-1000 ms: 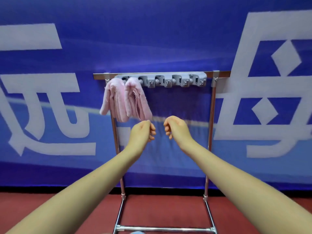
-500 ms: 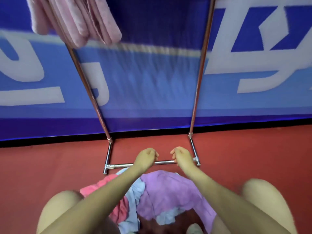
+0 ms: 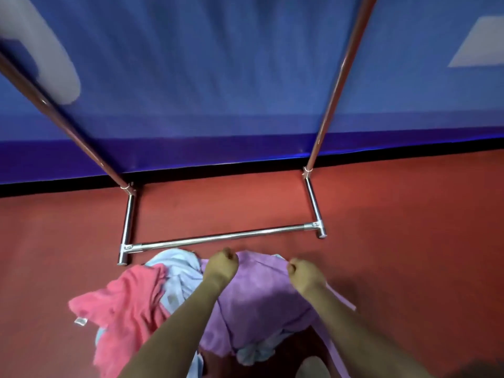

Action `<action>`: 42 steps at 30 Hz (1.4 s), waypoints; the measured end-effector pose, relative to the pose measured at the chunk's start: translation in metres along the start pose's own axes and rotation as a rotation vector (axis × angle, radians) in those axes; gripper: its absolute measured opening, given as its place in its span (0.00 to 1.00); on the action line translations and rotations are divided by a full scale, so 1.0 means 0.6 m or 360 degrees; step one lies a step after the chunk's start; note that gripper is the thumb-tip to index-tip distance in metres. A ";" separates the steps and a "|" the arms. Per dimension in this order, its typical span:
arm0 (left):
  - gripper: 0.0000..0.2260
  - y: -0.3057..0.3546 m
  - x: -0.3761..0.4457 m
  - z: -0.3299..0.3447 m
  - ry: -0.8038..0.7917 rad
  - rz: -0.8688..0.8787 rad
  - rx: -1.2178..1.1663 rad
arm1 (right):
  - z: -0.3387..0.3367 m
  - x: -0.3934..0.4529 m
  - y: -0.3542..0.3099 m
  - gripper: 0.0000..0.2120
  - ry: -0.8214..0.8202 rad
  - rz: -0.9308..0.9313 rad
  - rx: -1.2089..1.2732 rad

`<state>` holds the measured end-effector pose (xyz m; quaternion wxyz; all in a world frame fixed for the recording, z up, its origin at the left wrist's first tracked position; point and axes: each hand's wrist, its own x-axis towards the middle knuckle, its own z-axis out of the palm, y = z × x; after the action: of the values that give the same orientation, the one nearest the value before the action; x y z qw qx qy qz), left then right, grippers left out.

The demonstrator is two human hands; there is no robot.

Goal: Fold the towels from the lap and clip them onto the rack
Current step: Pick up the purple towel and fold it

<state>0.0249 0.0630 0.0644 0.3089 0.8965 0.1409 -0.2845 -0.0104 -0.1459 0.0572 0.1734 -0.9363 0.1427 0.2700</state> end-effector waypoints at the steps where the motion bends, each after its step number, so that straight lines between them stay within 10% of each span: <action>1: 0.11 -0.004 0.021 0.016 -0.0016 0.0033 0.0030 | 0.010 0.016 0.004 0.15 -0.0020 -0.0007 -0.0046; 20: 0.33 -0.047 0.111 0.072 -0.0316 0.0414 0.0560 | 0.045 0.098 0.060 0.18 -0.0137 0.0129 0.0035; 25: 0.18 0.004 0.057 -0.009 -0.0461 0.0459 0.0400 | -0.070 0.062 0.022 0.11 -0.0049 0.0016 0.0417; 31: 0.12 0.053 -0.079 -0.126 -0.0317 0.0776 0.0174 | -0.242 -0.055 -0.055 0.17 -0.0063 -0.0334 0.0540; 36: 0.29 0.084 -0.191 -0.204 0.0022 0.1110 0.0184 | -0.350 -0.185 -0.083 0.14 -0.0004 -0.0686 0.0109; 42: 0.13 0.110 -0.325 -0.264 0.0461 0.1243 -0.0252 | -0.387 -0.300 -0.060 0.18 0.0172 -0.0714 0.0418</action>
<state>-0.0354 0.0975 0.3145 0.4383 0.8869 -0.1460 -0.0054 -0.0380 -0.1758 0.3504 0.3412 -0.9270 -0.0255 0.1537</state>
